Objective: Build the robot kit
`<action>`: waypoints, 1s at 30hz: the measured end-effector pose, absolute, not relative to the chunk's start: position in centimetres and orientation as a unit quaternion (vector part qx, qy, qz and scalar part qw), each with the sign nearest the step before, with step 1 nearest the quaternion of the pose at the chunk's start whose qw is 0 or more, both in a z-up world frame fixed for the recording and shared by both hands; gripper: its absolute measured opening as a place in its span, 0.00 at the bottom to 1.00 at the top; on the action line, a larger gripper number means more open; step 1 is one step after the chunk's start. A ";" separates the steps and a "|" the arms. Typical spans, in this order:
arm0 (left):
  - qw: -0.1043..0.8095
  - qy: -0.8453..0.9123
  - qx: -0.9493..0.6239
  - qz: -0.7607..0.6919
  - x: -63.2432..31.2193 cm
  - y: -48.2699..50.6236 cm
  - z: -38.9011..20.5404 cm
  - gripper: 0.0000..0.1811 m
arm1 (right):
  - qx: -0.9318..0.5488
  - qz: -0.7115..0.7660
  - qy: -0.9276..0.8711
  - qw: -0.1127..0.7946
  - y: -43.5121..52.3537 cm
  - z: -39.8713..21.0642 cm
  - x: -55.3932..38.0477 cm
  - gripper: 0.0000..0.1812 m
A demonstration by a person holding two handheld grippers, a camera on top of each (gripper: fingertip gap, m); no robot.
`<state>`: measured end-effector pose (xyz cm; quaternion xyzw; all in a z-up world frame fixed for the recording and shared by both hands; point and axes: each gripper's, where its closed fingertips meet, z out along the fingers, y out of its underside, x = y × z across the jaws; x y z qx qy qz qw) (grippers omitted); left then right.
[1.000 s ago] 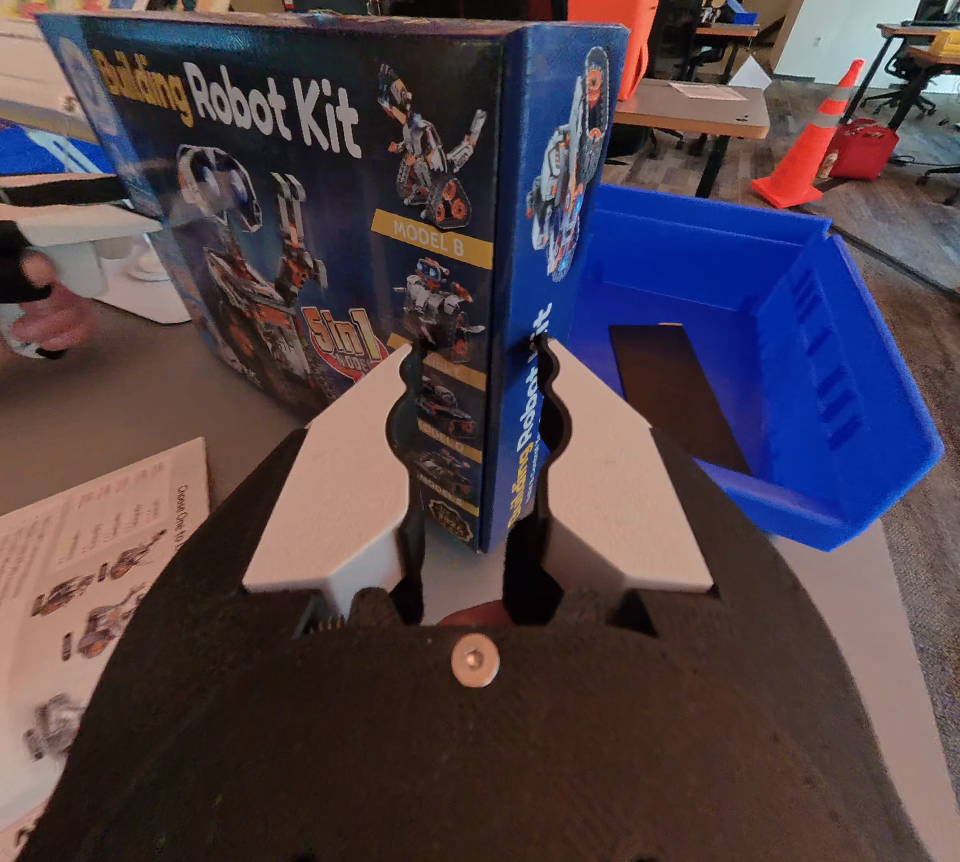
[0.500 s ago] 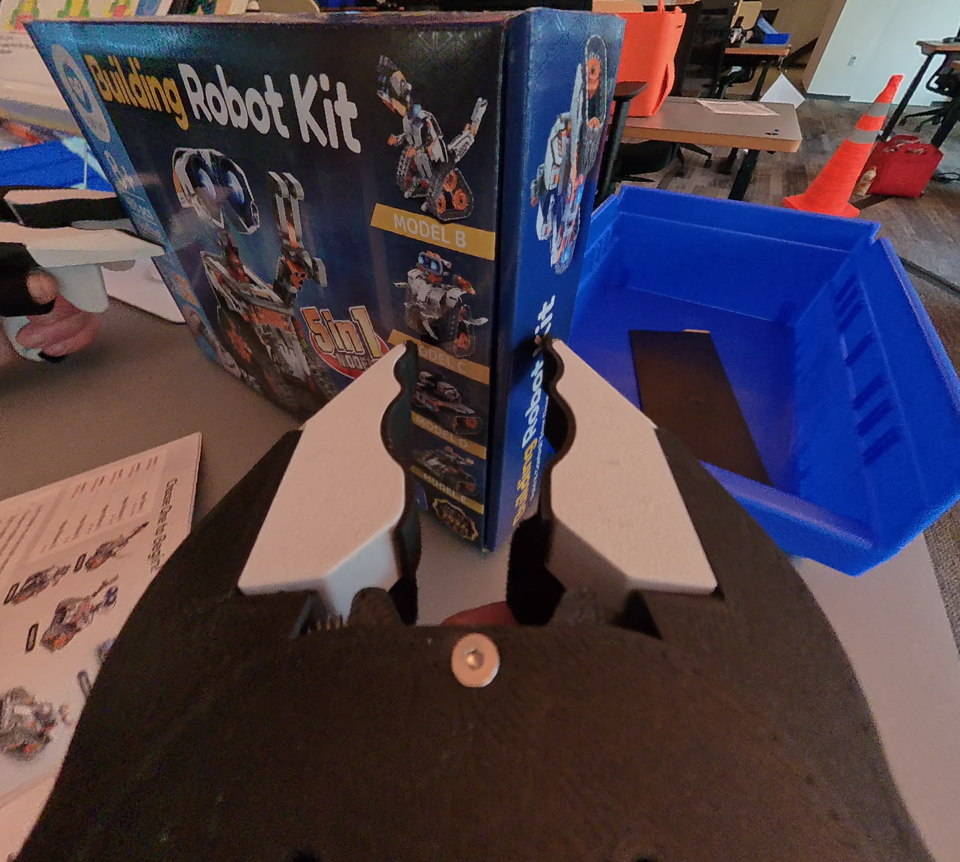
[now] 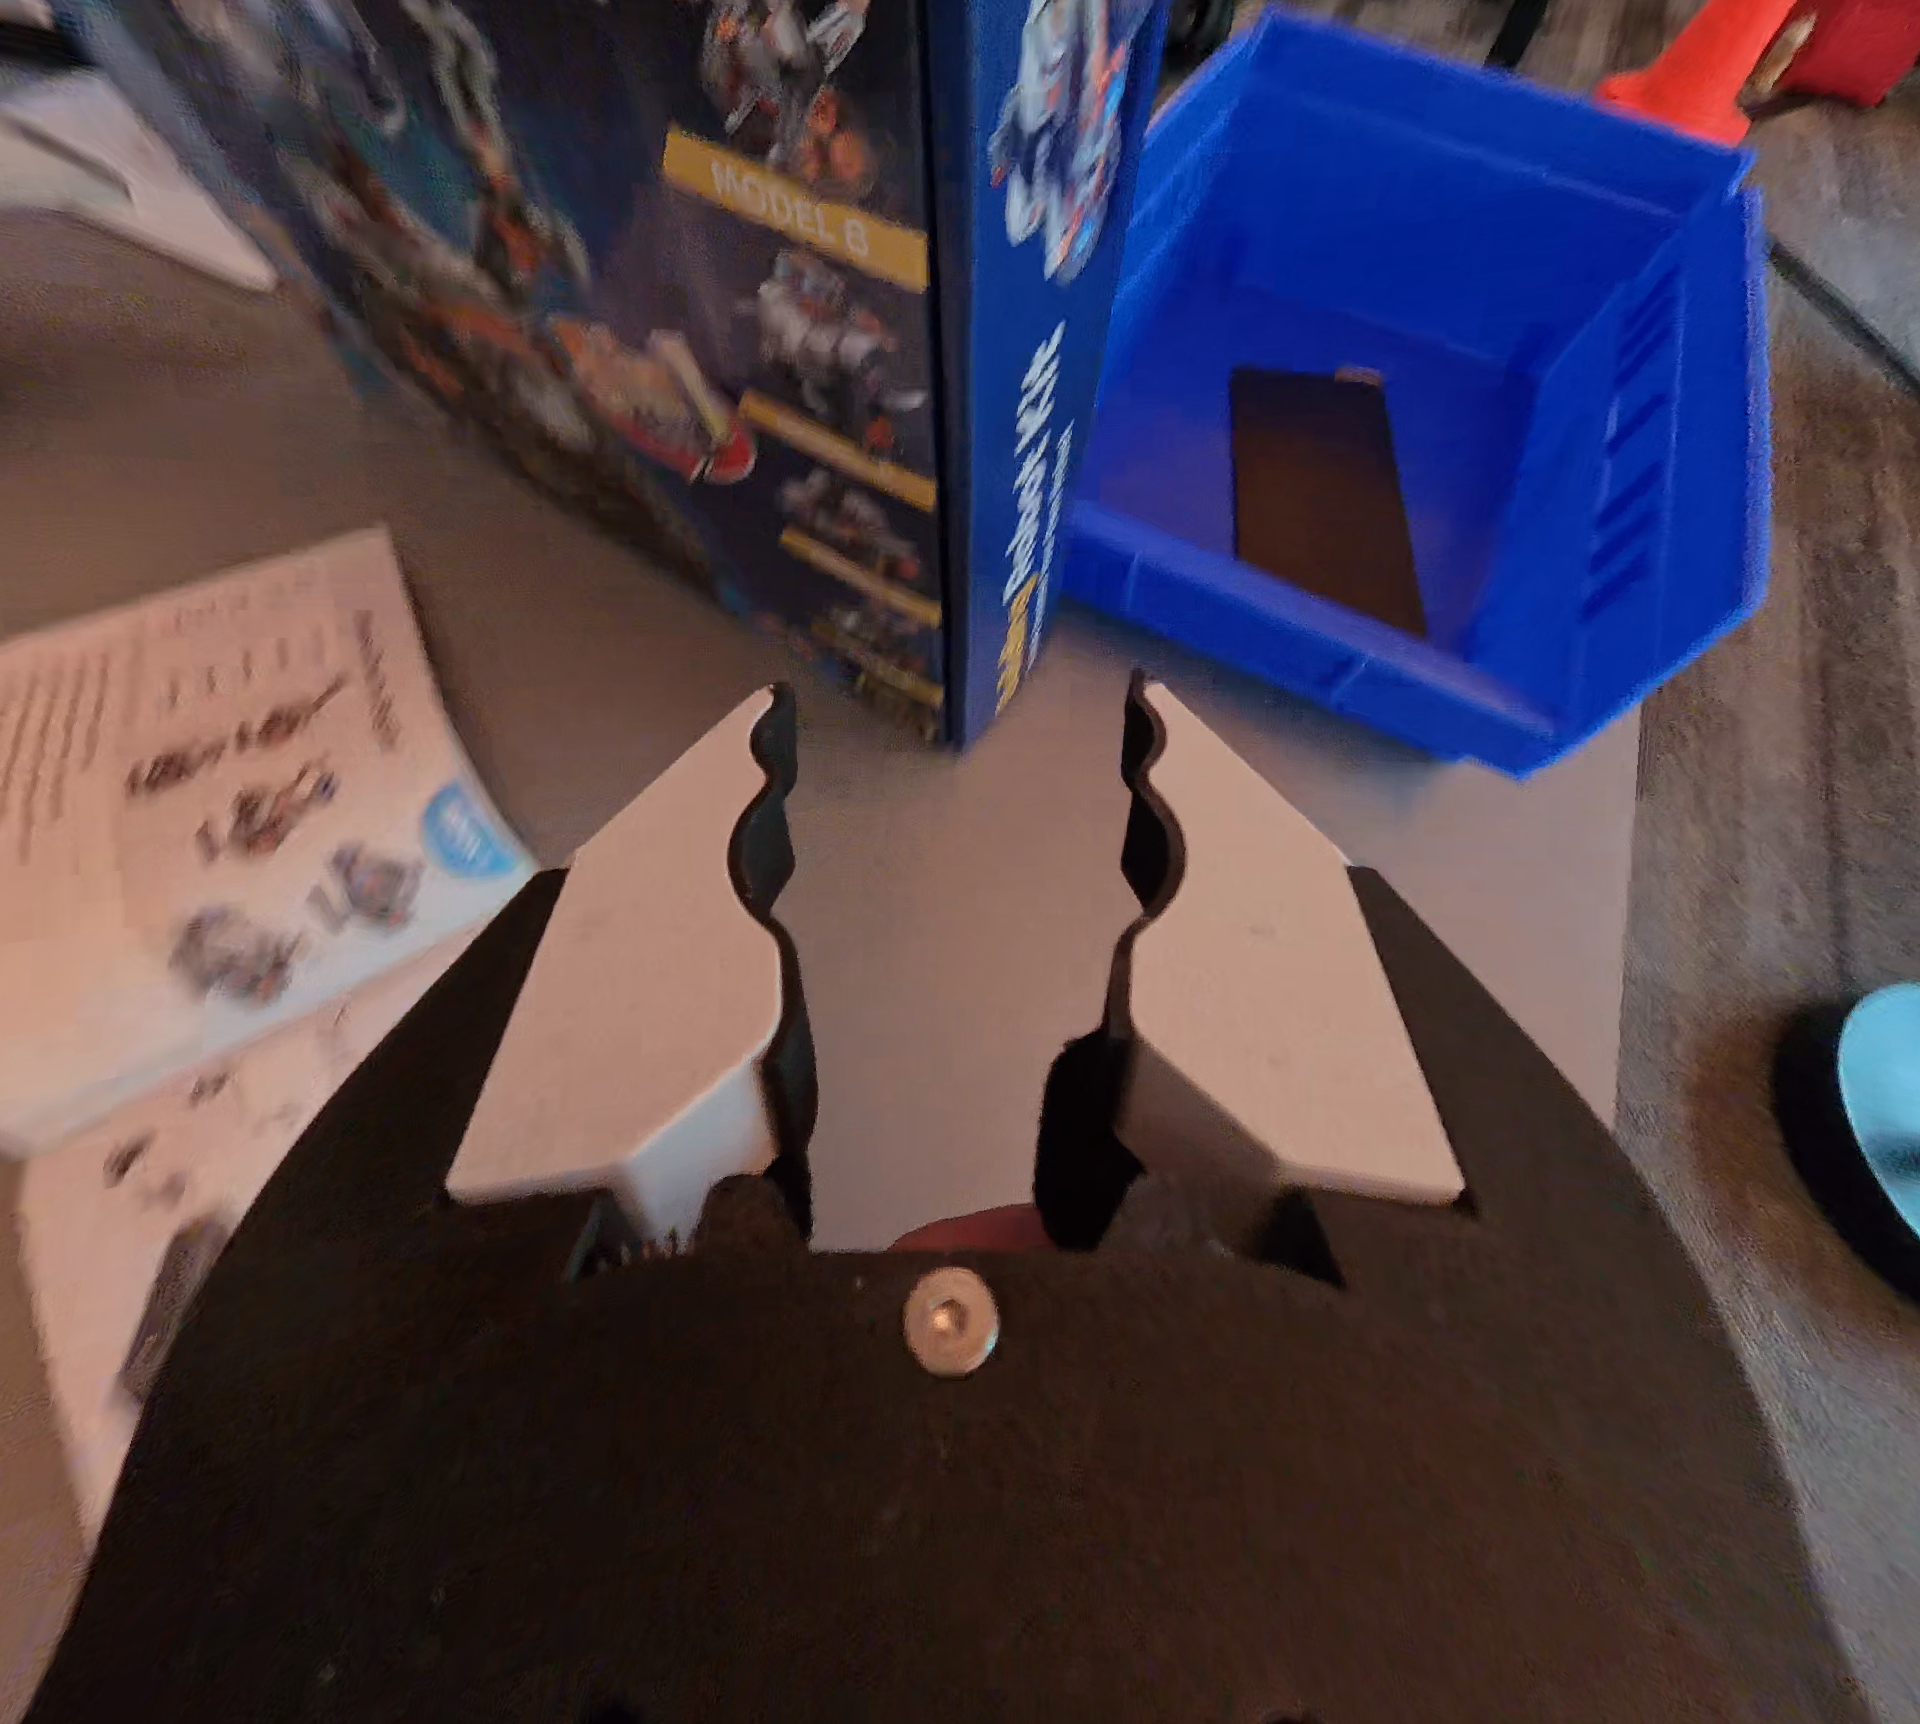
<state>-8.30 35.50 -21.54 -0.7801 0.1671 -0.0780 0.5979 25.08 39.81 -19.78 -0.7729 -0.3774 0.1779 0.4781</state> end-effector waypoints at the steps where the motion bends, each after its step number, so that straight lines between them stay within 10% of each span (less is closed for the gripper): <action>1: 0.595 0.181 -0.780 -0.078 -7.9 34.5 -21.5 0.36 | -0.778 0.176 -0.390 0.460 38.4 -20.0 25.4 0.36; 19: 0.622 0.174 -0.758 -0.090 -2.0 40.3 -16.1 0.37 | -0.772 0.235 -0.366 0.463 42.6 -18.9 20.2 0.44; 25: 0.605 0.195 -0.766 -0.088 0.2 43.3 -15.4 0.36 | -0.792 0.279 -0.312 0.445 44.2 -18.3 20.8 0.22; 30: 0.561 0.213 -0.792 -0.110 2.2 44.9 -17.4 0.36 | -0.813 0.244 -0.298 0.437 45.6 -19.7 21.1 0.24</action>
